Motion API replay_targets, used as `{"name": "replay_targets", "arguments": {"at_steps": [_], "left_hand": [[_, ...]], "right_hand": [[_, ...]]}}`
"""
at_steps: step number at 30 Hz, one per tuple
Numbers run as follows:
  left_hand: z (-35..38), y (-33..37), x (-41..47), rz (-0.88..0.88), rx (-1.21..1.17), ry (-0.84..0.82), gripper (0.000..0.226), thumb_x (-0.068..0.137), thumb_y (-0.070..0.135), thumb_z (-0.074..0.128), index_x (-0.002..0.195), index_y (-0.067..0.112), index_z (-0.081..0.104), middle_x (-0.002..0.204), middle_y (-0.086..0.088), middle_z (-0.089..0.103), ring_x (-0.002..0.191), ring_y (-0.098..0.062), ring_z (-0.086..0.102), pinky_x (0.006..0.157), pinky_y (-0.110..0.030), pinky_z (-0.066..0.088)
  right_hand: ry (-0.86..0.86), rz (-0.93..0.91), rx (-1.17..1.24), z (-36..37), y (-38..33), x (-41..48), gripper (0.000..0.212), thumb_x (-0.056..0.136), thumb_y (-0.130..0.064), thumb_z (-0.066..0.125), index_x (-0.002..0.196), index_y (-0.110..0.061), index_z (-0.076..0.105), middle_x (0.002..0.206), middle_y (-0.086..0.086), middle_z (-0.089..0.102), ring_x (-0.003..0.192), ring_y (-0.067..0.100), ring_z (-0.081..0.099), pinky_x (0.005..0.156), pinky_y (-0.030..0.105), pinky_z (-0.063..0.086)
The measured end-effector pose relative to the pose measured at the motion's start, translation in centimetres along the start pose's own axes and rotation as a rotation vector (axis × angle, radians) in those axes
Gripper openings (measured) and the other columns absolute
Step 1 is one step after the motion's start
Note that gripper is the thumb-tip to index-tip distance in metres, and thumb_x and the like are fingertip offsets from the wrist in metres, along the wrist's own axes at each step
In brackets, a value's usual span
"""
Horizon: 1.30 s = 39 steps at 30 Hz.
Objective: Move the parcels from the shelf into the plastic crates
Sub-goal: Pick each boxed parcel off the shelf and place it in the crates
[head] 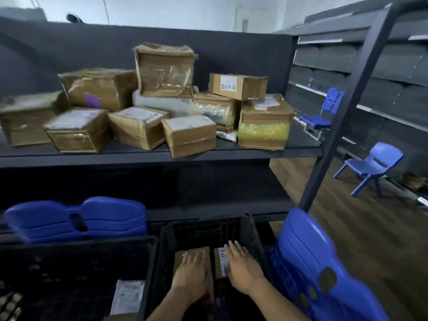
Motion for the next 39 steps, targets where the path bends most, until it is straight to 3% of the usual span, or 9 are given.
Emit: {"name": "replay_targets", "arguments": {"at_steps": [5, 9, 15, 26, 29, 33, 39], "left_hand": [[-11.5, -1.9, -4.7, -0.044, 0.036, 0.132, 0.069, 0.099, 0.033, 0.035, 0.152, 0.004, 0.002, 0.161, -0.010, 0.007, 0.148, -0.023, 0.008, 0.122, -0.036, 0.004], [-19.8, -3.4, -7.3, -0.061, -0.072, 0.322, 0.068, 0.097, 0.034, 0.041, 0.152, 0.007, 0.012, 0.158, -0.008, 0.019, 0.146, -0.020, 0.019, 0.121, -0.034, 0.011], [-27.7, -7.4, -9.2, -0.145, -0.174, 0.486, 0.067, 0.096, 0.035, 0.045, 0.151, 0.008, 0.018, 0.156, -0.007, 0.026, 0.143, -0.022, 0.026, 0.116, -0.031, 0.021], [-32.6, -12.6, -5.9, -0.141, -0.244, 0.524, 0.074, 0.091, 0.033, 0.055, 0.151, 0.011, 0.019, 0.156, -0.005, 0.026, 0.143, -0.024, 0.025, 0.108, -0.036, 0.036], [-33.7, -12.1, -3.9, -0.064, -0.216, 0.559, 0.073, 0.088, 0.032, 0.058, 0.149, 0.011, 0.023, 0.155, -0.006, 0.025, 0.143, -0.023, 0.023, 0.110, -0.035, 0.033], [-34.4, -11.5, -1.0, 0.008, -0.124, 0.561, 0.080, 0.087, 0.035, 0.061, 0.150, 0.010, 0.019, 0.157, -0.006, 0.020, 0.146, -0.022, 0.014, 0.116, -0.032, 0.021], [-34.3, -12.3, 2.0, 0.035, -0.122, 0.543, 0.093, 0.081, 0.047, 0.067, 0.151, 0.013, 0.016, 0.158, -0.002, 0.016, 0.148, -0.022, 0.008, 0.117, -0.033, 0.020]], "right_hand": [[0.210, -0.046, -0.011, -11.5, -4.0, -2.3, 0.066, 0.099, -0.026, 0.039, 0.153, -0.007, 0.004, 0.161, 0.010, 0.001, 0.148, 0.023, 0.001, 0.120, 0.035, 0.005], [0.341, -0.069, 0.054, -19.4, -5.7, -3.2, 0.063, 0.100, -0.029, 0.040, 0.152, -0.007, 0.013, 0.159, 0.010, 0.014, 0.147, 0.024, 0.012, 0.120, 0.034, 0.011], [0.428, -0.047, 0.173, -26.8, -6.6, -2.2, 0.064, 0.099, -0.034, 0.044, 0.152, -0.010, 0.016, 0.158, 0.006, 0.017, 0.146, 0.021, 0.015, 0.118, 0.032, 0.018], [0.510, 0.018, 0.131, -32.8, -6.6, 3.0, 0.073, 0.095, -0.035, 0.053, 0.151, -0.008, 0.015, 0.158, 0.009, 0.016, 0.146, 0.025, 0.014, 0.116, 0.035, 0.023], [0.546, 0.029, 0.047, -34.2, -5.8, 4.5, 0.076, 0.091, -0.034, 0.058, 0.149, -0.007, 0.017, 0.156, 0.009, 0.020, 0.144, 0.026, 0.017, 0.115, 0.034, 0.025], [0.524, 0.014, -0.054, -34.7, -5.0, 6.6, 0.082, 0.089, -0.031, 0.063, 0.150, -0.007, 0.013, 0.159, 0.010, 0.012, 0.147, 0.027, 0.010, 0.119, 0.036, 0.017], [0.564, -0.041, -0.110, -34.7, -5.0, 8.5, 0.087, 0.084, -0.025, 0.069, 0.150, -0.007, 0.015, 0.158, 0.011, 0.013, 0.147, 0.027, 0.012, 0.119, 0.036, 0.018]]}}
Point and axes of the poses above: each hand's wrist, its own x-axis towards the middle knuckle, its own z-axis out of the palm, y = z × x, the point moved 7 cm from there along x, towards the middle knuckle
